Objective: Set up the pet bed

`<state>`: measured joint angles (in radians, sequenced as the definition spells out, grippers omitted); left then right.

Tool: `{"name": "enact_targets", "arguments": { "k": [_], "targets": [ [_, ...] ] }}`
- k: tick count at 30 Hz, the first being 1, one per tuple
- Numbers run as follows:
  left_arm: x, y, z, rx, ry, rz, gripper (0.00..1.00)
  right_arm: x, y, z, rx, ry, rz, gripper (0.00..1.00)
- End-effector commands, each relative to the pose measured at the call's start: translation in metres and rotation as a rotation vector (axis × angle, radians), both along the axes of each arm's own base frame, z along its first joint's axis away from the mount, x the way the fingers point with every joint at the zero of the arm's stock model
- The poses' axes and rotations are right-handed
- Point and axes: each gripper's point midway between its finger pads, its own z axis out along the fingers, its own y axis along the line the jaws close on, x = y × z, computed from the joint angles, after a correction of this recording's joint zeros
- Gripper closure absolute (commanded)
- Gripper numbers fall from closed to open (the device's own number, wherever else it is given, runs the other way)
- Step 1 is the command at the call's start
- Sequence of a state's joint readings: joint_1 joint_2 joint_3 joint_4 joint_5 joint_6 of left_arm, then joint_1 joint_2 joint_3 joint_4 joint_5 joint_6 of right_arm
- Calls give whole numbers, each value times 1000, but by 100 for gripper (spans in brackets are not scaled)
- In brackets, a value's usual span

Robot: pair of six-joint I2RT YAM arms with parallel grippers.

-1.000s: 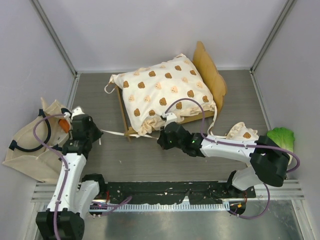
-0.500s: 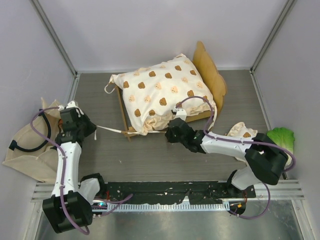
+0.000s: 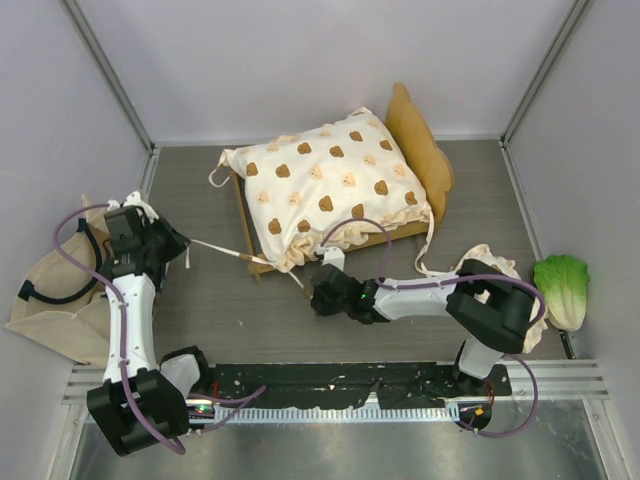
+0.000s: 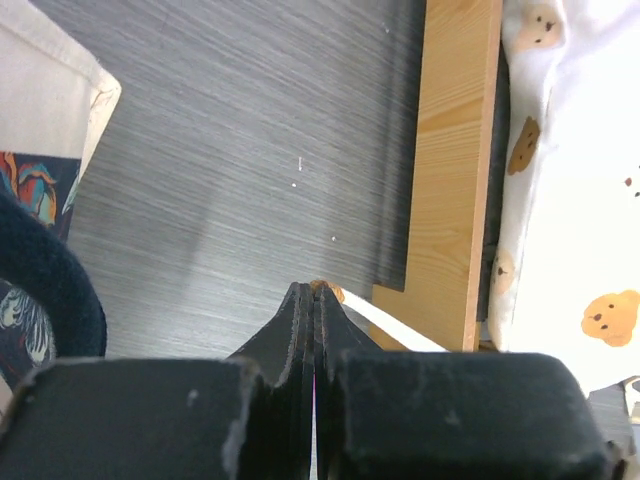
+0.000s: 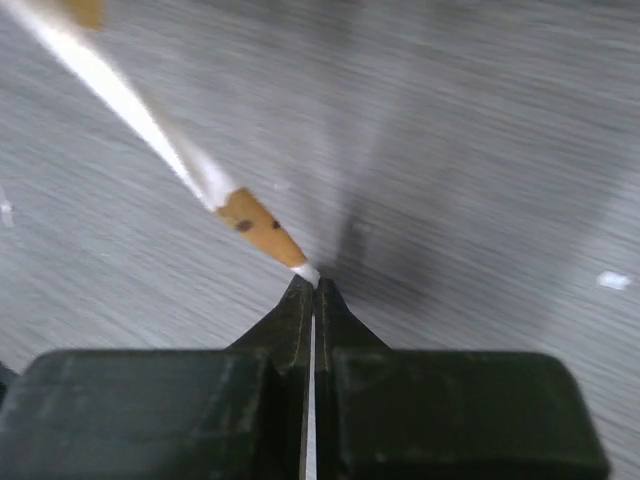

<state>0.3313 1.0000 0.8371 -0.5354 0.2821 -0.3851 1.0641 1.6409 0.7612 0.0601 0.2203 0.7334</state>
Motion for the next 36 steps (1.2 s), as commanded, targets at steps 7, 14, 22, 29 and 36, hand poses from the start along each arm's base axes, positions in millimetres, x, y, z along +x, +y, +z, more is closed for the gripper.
{"name": "enact_targets", "arguments": {
  "k": [7,14,22,29,36],
  "targets": [
    [35,22,60,56,-151,9,100,-31,18,-32,-179,58,102,99],
    [47,27,67,36,-169,3,100,-34,-9,-40,-251,51,56,99],
    [44,14,60,-25,-169,-41,100,-23,-10,-35,-267,-2,45,99],
    [26,-26,40,-141,-121,-176,58,-70,78,9,-58,-63,537,82],
    [11,-7,52,-23,-95,-85,7,-71,63,71,-98,-246,580,37]
  ]
}}
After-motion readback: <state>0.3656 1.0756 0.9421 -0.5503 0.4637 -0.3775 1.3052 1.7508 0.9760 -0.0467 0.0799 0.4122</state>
